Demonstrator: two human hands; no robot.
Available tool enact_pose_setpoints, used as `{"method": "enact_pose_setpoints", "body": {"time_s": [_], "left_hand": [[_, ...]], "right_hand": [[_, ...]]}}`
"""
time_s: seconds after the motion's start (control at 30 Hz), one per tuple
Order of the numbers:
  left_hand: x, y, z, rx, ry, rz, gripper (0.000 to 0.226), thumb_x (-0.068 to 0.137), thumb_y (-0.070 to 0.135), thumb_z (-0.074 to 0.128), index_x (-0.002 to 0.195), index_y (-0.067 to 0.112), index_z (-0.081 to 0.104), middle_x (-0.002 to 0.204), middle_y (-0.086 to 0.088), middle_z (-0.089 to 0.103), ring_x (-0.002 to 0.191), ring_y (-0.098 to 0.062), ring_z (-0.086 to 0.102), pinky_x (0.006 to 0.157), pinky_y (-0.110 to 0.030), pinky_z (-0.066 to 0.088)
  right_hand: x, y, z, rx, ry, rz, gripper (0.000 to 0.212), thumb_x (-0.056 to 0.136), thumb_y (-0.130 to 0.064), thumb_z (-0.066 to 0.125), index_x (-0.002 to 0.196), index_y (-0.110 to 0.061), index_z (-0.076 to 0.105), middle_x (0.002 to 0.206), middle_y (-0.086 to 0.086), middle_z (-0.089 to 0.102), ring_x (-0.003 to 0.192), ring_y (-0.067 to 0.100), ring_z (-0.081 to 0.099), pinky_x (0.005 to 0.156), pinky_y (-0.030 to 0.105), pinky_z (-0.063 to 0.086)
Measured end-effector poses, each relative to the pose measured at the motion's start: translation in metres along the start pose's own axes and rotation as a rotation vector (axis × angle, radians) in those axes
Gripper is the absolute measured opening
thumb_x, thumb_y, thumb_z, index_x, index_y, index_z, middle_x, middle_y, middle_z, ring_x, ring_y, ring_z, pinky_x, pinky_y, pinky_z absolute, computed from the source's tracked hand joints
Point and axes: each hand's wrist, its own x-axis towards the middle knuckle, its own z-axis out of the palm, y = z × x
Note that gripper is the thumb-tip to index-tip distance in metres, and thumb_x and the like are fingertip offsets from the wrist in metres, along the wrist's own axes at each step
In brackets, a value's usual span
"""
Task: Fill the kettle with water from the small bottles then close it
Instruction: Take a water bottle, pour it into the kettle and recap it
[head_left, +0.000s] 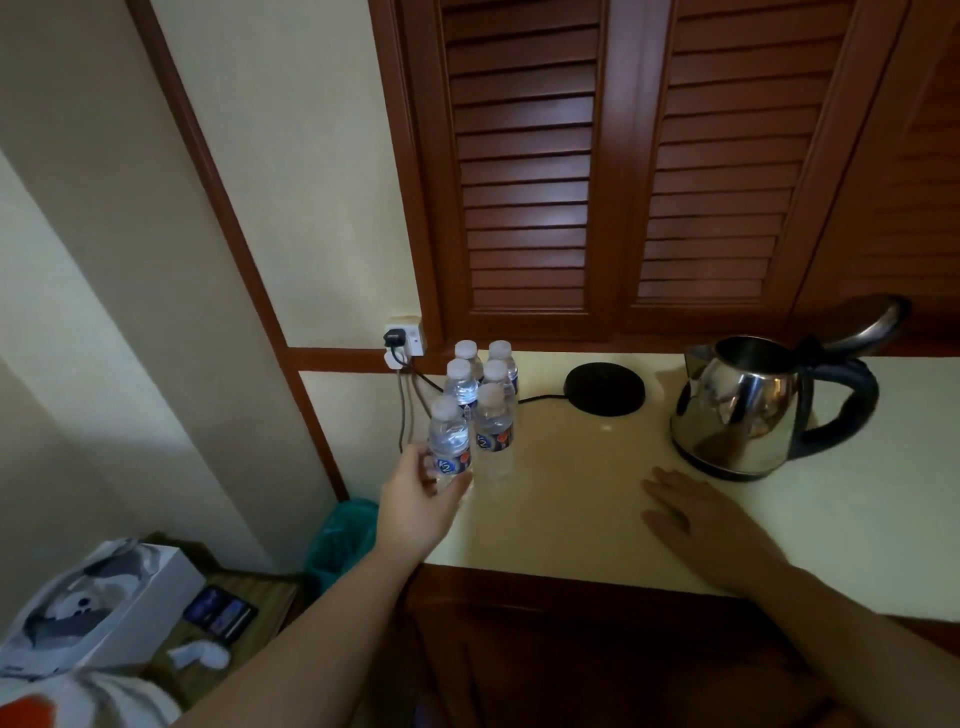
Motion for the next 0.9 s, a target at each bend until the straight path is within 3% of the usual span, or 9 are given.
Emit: {"method": "enact_pose_setpoints", "body": {"time_s": [0.17,0.3,0.4,0.57,0.63,0.73,0.9], "left_hand": [[-0.013,0.003,0.003,0.067,-0.115,0.041,0.043,0.078,0.041,0.087,0.111,0.040,0.059,0.098,0.020,0.073,0.090,0.007,0.069,0.079,-0.020,0.058],[-0.022,0.023,0.021,0.091,-0.203,0.133,0.049,0.080,0.034,0.088,0.115,0.040,0.054,0.102,0.028,0.063,0.098,0.009,0.061,0.068,-0.004,0.050],[-0.028,0.036,0.046,0.052,-0.302,0.130,0.048,0.083,0.037,0.085,0.119,0.041,0.053,0.110,0.024,0.062,0.105,0.004,0.060,0.076,-0.005,0.043],[-0.025,0.058,0.090,0.027,-0.379,0.167,0.052,0.079,0.042,0.086,0.121,0.036,0.056,0.114,0.018,0.066,0.103,0.002,0.062,0.091,-0.023,0.055],[-0.022,0.067,0.104,0.024,-0.409,0.174,0.055,0.078,0.044,0.087,0.123,0.033,0.058,0.113,0.017,0.067,0.102,0.001,0.063,0.089,-0.021,0.055],[-0.019,0.078,0.122,0.024,-0.459,0.177,0.051,0.079,0.044,0.087,0.119,0.036,0.055,0.110,0.020,0.064,0.101,-0.001,0.063,0.079,-0.011,0.046],[-0.016,0.087,0.143,0.027,-0.515,0.200,0.053,0.077,0.047,0.087,0.118,0.038,0.055,0.117,0.016,0.067,0.102,-0.003,0.065,0.081,-0.015,0.049]], "right_hand": [[-0.002,-0.006,-0.006,0.001,0.017,0.030,0.057,0.104,-0.052,0.050,0.157,-0.032,0.040,0.167,-0.011,0.028,0.154,0.010,0.023,0.116,0.019,0.009],[-0.004,-0.011,-0.017,0.054,0.019,0.070,0.059,0.102,-0.047,0.058,0.155,-0.025,0.044,0.164,-0.004,0.036,0.151,0.014,0.031,0.114,0.019,0.017],[-0.008,-0.014,-0.031,0.081,0.069,0.087,0.058,0.101,-0.043,0.061,0.153,-0.023,0.046,0.160,0.000,0.043,0.146,0.017,0.038,0.116,0.025,0.026],[-0.011,-0.016,-0.058,0.155,0.186,0.044,0.056,0.097,-0.052,0.062,0.145,-0.023,0.057,0.145,-0.006,0.058,0.133,0.014,0.054,0.114,0.030,0.040],[-0.010,-0.020,-0.070,0.165,0.226,-0.005,0.056,0.096,-0.058,0.058,0.140,-0.024,0.062,0.134,-0.009,0.065,0.122,0.009,0.060,0.105,0.034,0.051],[-0.005,-0.037,-0.092,0.188,0.289,-0.053,0.045,0.099,-0.052,0.059,0.135,-0.025,0.064,0.123,-0.010,0.068,0.111,0.005,0.063,0.096,0.031,0.055],[0.009,-0.065,-0.115,0.126,0.286,-0.101,0.038,0.096,-0.058,0.061,0.115,-0.027,0.070,0.101,-0.010,0.066,0.091,0.004,0.061,0.081,0.033,0.056]]}}
